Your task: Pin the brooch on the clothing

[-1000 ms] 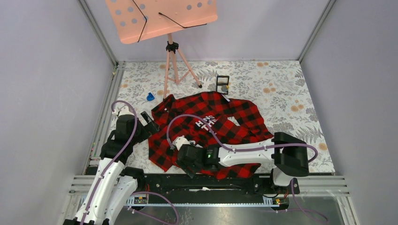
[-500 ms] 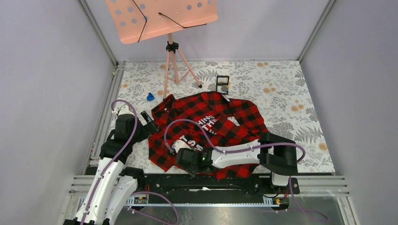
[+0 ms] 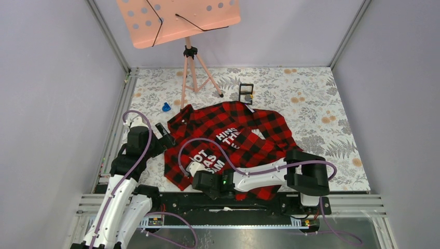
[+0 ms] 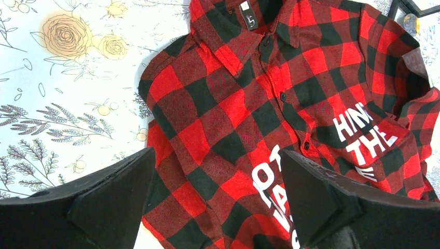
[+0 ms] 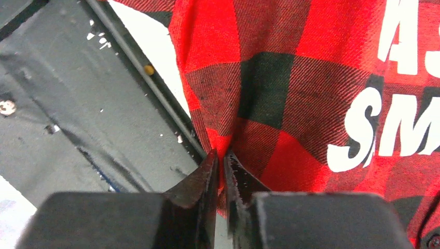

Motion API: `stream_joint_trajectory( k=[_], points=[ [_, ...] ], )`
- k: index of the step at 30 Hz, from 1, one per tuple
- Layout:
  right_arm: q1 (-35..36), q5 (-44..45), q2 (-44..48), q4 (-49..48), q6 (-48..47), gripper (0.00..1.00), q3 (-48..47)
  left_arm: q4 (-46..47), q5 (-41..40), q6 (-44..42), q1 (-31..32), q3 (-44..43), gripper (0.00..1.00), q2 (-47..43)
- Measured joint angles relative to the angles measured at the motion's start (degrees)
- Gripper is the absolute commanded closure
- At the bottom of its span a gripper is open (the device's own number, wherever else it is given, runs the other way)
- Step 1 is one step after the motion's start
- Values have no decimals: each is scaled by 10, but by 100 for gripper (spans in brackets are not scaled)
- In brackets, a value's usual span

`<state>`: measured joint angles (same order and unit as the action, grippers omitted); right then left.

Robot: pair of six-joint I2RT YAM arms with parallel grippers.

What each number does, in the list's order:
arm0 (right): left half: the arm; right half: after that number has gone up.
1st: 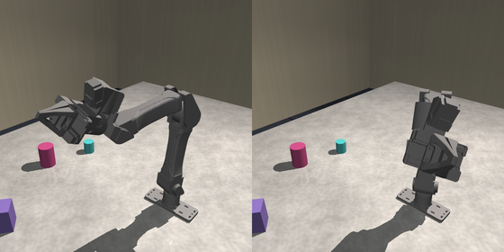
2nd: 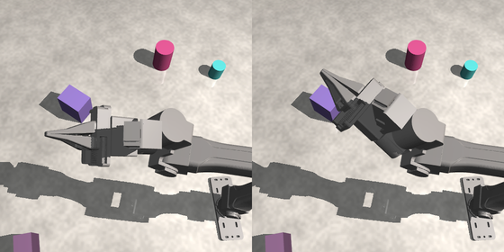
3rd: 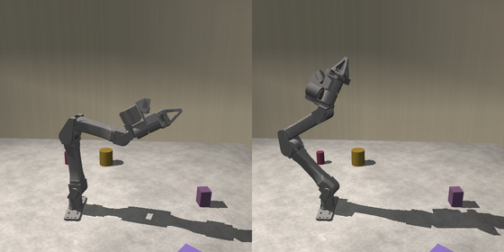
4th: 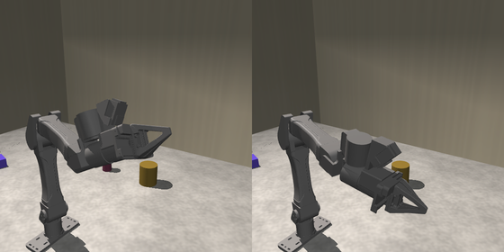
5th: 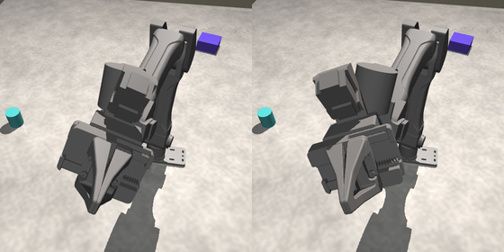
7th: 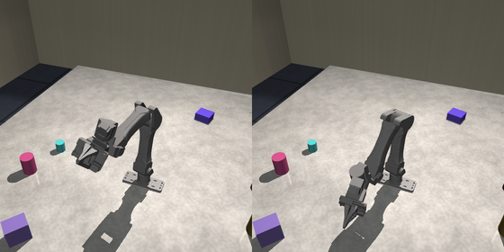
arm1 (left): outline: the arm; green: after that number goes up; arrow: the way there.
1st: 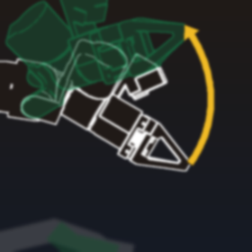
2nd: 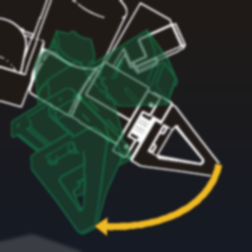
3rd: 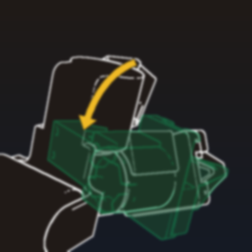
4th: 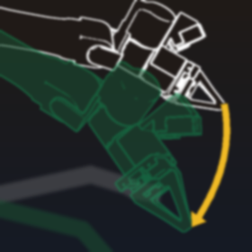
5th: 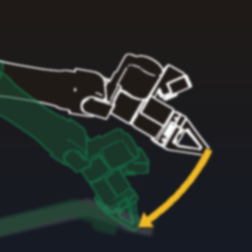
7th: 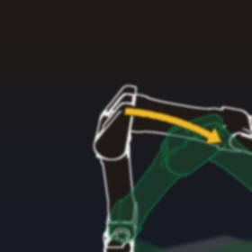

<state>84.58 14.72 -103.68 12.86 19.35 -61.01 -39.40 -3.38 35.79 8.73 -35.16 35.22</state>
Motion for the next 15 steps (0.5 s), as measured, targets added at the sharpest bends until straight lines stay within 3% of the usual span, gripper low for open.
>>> stream_joint_trajectory(
  k=[4,8,10,13,15],
  points=[
    [1,-36,13,-10,5,98,14,0,0,0,0,0,1,0],
    [1,-70,23,-10,9,98,21,0,0,-2,0,0,1,2],
    [2,-97,31,-8,14,87,22,0,0,-3,-1,0,1,4],
    [9,-126,44,5,22,49,26,0,0,-5,-1,0,1,10],
    [11,-133,61,23,24,36,25,0,0,-7,-1,0,1,13]
  ],
)
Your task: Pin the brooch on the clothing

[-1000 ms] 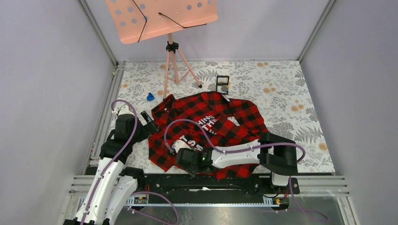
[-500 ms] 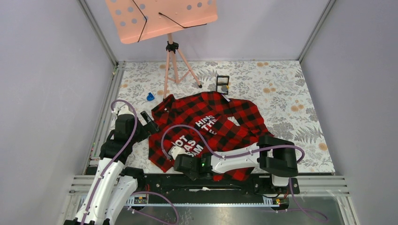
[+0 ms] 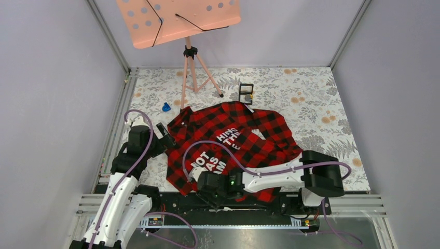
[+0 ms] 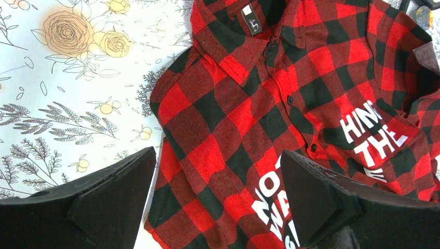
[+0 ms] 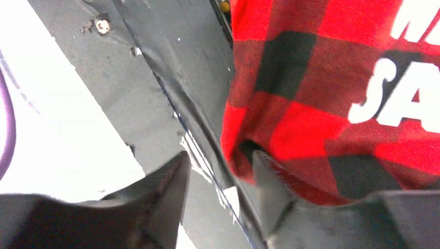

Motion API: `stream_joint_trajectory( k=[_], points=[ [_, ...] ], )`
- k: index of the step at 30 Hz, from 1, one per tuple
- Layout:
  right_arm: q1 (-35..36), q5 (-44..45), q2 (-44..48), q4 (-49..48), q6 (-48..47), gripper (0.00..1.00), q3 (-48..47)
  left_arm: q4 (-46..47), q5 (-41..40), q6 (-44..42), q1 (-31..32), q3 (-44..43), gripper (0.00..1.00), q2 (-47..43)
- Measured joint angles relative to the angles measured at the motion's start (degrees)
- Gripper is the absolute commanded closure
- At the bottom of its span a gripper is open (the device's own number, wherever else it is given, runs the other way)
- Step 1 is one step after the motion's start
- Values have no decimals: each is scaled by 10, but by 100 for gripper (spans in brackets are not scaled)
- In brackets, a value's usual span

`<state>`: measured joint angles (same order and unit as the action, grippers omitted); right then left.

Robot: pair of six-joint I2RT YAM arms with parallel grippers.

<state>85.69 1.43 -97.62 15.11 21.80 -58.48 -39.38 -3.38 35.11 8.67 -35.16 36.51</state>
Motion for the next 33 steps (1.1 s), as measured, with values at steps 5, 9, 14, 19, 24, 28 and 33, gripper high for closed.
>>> stream_joint_trajectory(
  k=[5,9,14,19,24,28,33],
  points=[
    [0,37,75,77,-3,14,-22,0,2,-2,0,0,1,5],
    [-43,60,159,113,-5,6,-45,0,4,-2,0,0,1,5],
    [-196,74,243,136,-7,1,-40,7,17,-1,2,1,1,12],
    [-329,71,255,154,-19,1,-14,43,47,7,21,25,2,16],
    [-454,43,208,161,-38,7,-10,101,48,24,118,54,3,17],
    [-522,-9,157,153,-57,16,-18,158,28,43,242,58,6,59],
    [-555,-47,92,143,-75,22,-48,251,7,64,367,58,13,163]
  ],
)
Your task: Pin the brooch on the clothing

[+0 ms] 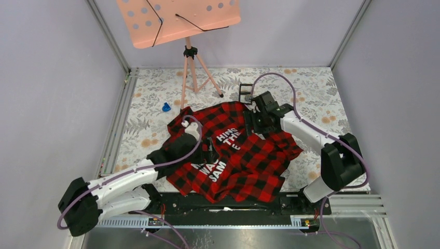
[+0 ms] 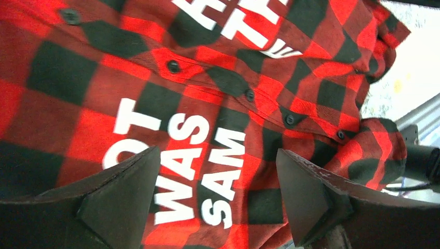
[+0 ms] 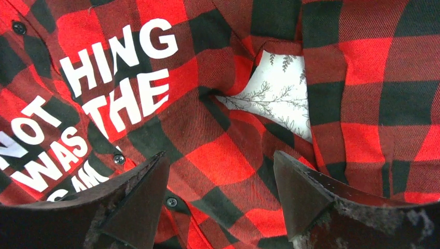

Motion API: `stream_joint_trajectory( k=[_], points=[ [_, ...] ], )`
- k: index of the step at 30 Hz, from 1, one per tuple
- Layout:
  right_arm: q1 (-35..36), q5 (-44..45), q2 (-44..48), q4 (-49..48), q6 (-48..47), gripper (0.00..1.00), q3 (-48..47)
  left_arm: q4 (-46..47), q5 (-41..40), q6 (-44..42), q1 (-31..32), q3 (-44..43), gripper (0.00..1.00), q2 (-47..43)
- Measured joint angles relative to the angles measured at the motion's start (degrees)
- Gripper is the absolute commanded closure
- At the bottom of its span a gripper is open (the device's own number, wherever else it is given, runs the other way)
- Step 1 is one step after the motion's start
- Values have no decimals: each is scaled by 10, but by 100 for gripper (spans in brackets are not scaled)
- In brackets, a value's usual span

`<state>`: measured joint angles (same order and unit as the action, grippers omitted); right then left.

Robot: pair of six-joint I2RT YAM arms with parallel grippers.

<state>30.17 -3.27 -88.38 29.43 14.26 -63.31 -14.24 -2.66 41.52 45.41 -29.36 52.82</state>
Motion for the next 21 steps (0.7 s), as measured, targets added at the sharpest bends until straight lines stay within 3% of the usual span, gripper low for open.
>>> stream_joint_trajectory(
  k=[3,7,9,11,19,20,21],
  points=[
    [-4,-8,-20,-7,-9,33,-2,55,-8,7,46,1,19,51],
    [-13,-9,-46,-19,-10,74,4,147,-7,21,72,17,28,107],
    [-21,-8,-57,-22,-4,88,17,176,-8,27,74,29,31,133],
    [-26,-7,-66,-24,4,96,34,189,-8,34,76,45,34,146],
    [-29,9,-83,-21,42,100,79,216,-9,58,90,106,39,133],
    [-29,14,-84,-16,45,99,76,217,-9,62,91,111,39,127],
    [-29,19,-85,-11,47,91,73,217,-9,66,92,116,40,121]
  ],
)
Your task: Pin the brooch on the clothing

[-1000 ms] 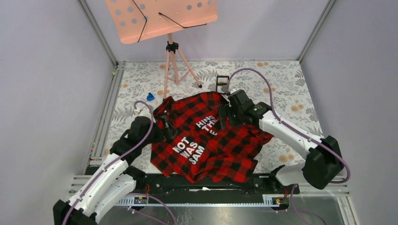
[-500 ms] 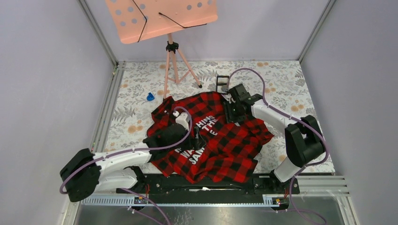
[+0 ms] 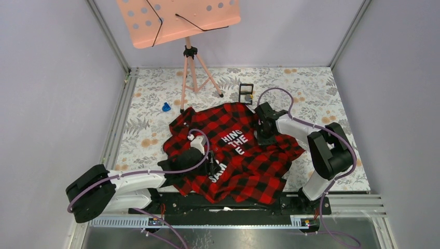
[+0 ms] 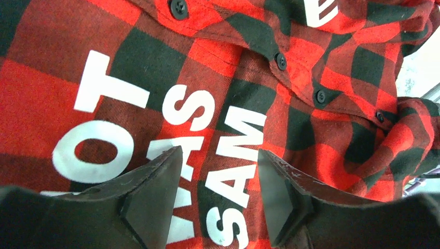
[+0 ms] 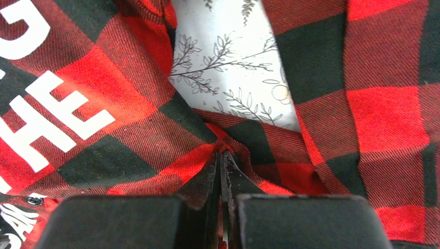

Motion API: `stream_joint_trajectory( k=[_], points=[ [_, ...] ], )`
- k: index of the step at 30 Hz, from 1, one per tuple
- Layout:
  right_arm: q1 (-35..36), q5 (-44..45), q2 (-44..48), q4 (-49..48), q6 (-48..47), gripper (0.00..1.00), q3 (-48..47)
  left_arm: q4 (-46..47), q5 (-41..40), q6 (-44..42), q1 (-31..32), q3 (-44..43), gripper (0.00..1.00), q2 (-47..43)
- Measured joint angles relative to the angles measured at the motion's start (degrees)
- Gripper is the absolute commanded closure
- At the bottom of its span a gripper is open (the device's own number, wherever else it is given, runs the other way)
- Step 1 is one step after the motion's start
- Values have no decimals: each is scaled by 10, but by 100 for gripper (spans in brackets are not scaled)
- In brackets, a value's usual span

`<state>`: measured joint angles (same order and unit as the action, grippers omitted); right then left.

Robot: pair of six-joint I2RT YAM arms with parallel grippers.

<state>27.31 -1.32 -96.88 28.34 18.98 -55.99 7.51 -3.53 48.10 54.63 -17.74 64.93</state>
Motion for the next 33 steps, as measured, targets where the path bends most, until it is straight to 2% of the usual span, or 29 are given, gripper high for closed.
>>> stream_joint_trajectory(
  k=[2,5,8,11,16,22,27,29,33],
  points=[
    [0,9,0,10,5,73,-6,-1,-1,5,2,11,40,-16],
    [-1,28,7,29,6,53,-12,-17,-3,15,5,28,40,-52],
    [-2,54,37,56,2,38,-15,-61,-13,19,5,37,40,-103],
    [-11,81,77,78,-5,29,-28,-108,-28,19,6,35,36,-163],
    [-53,113,93,87,-17,23,-61,-187,-61,8,5,-12,28,-210],
    [-87,108,39,82,-25,16,-91,-216,-65,-29,-40,-111,21,-156],
    [-90,79,22,71,-22,23,-111,-203,-42,-55,-125,-139,21,-94],
    [-90,65,22,60,-19,29,-124,-190,-21,-63,-166,-144,21,-62],
    [-90,18,20,30,-9,33,-158,-162,26,-69,-235,-152,21,-2]
  ],
)
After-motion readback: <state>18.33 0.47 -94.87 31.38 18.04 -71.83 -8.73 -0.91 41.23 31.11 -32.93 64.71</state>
